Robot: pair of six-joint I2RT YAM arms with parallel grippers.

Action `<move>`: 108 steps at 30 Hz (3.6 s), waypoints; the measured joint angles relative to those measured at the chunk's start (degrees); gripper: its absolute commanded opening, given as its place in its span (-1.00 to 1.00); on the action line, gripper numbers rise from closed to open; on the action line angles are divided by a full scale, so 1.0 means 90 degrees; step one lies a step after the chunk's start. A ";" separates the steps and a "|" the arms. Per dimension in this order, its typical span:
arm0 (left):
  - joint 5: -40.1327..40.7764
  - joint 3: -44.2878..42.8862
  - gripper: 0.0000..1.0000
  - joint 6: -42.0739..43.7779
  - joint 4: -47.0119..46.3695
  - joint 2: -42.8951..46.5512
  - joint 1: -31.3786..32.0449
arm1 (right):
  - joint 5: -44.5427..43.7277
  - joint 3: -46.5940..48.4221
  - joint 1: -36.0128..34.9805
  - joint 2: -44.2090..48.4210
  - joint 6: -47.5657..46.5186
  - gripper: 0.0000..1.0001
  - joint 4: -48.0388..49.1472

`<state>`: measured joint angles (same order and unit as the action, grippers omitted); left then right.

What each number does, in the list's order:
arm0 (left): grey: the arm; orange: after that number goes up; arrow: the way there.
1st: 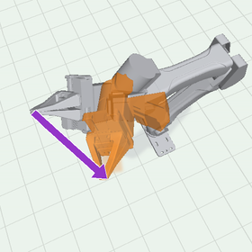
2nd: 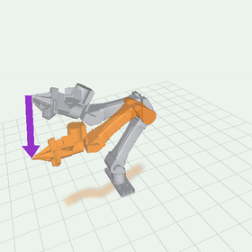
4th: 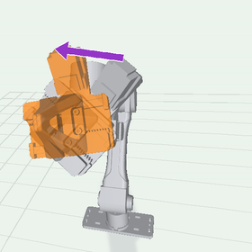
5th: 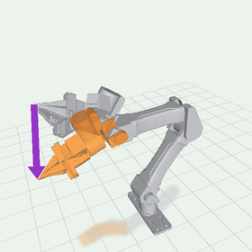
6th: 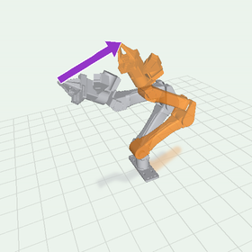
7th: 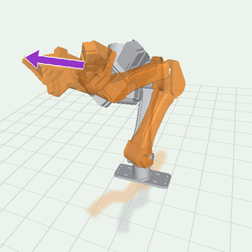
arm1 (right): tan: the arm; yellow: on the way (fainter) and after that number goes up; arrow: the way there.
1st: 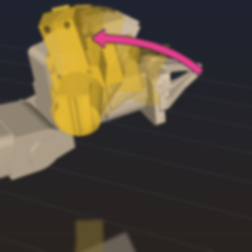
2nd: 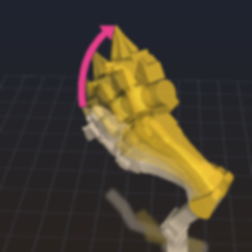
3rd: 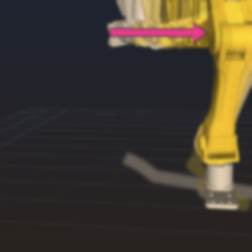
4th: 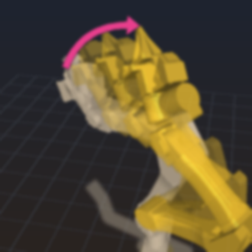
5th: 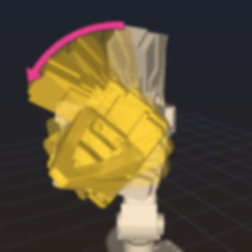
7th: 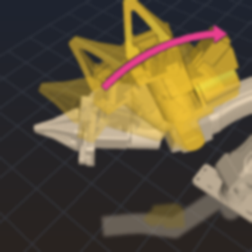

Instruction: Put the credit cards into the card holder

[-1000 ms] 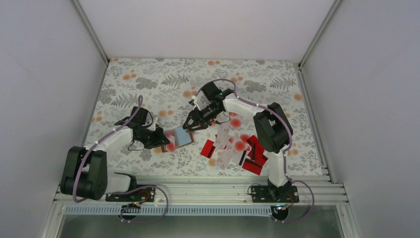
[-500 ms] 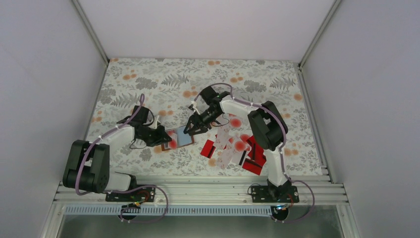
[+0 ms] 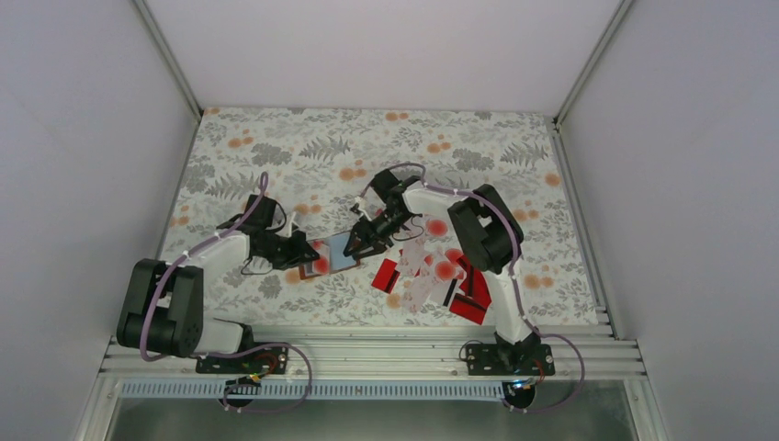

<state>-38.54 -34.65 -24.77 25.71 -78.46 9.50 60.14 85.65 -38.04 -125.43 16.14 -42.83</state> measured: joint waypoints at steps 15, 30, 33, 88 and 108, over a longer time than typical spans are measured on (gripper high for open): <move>-0.0107 0.0005 -0.95 0.0036 -0.0080 -0.0180 0.0000 | -0.0146 -0.0092 0.0005 -0.0323 -0.0136 -0.26 0.0017; -0.0226 -0.0053 -0.95 0.0165 -0.0185 -0.0512 0.0005 | -0.0185 -0.0124 0.0051 -0.0328 -0.0134 -0.30 0.0058; -0.0228 -0.0068 -0.95 0.0182 -0.0182 -0.0532 0.0005 | -0.0180 -0.0136 0.0051 -0.0328 -0.0134 -0.30 0.0073; -0.0425 0.0355 -0.95 -0.0595 -0.1899 -0.0811 0.0005 | -0.0107 -0.0335 0.0068 -0.0270 -0.0406 -0.35 0.0211; -0.0563 0.0670 -0.95 -0.1212 -0.2718 -0.0928 0.0134 | -0.0134 -0.0442 0.0075 -0.0236 -0.0185 -0.41 0.0362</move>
<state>-43.62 -28.62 -35.68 1.26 -86.80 10.70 58.94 81.67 -37.36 -127.55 14.48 -39.57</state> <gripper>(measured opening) 0.028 0.295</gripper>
